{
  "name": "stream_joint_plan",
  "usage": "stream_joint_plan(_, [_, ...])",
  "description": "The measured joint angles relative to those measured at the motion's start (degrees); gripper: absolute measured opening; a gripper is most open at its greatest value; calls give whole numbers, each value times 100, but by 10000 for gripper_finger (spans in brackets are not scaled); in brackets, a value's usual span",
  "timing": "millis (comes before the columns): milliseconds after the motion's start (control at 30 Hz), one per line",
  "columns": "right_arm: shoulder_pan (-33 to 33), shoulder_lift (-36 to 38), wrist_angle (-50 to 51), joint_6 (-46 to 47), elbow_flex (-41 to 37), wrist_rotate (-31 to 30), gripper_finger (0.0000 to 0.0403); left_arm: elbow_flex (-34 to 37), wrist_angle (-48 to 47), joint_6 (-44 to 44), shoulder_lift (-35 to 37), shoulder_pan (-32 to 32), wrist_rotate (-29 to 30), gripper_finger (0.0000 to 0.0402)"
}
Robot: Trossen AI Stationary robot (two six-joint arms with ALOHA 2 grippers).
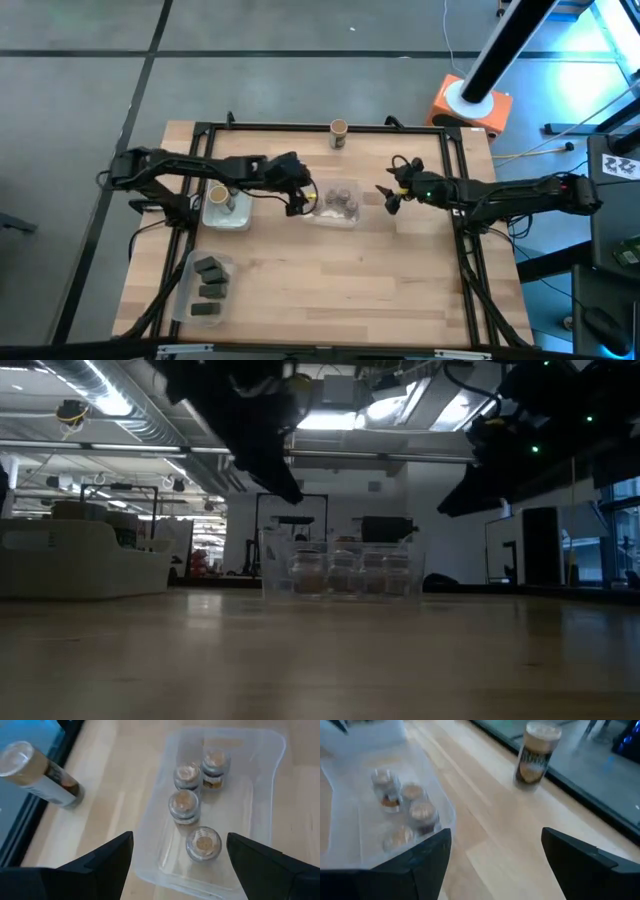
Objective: Sort spices by type
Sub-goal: Put the gold seasoning bottle into the white bin
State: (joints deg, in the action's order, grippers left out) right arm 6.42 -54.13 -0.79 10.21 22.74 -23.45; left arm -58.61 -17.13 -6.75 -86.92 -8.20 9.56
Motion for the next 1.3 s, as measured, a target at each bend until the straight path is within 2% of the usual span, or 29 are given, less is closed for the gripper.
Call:
stream_joint_plan(200, [13,-148,-744,-283,0,-62,310,959,932,-49,729,-23,0,304])
stream_joint_plan(300, [15,-312,-1142,-300,0,-150,310,1268,1156,98,896,-21,1,304])
stream_joint_plan(433, [168,-571,-1547,-322,112,-88,310,1592,2144,319,936,-16,2,304])
stream_joint_plan(567, [569,-916,-1571,-593,496,329,310,1744,2554,264,936,26,1,304])
stream_joint_plan(867, [1869,-2008,-1568,-1427,1496,1387,310,1781,2533,217,936,27,2,304])
stream_joint_plan(1100, [2770,-3119,-1576,-2002,2357,2324,310,1781,2499,297,934,21,2,304])
stream_joint_plan(1300, [3252,-4208,-1592,-2119,3254,3003,310,1781,2503,335,934,21,2,304])
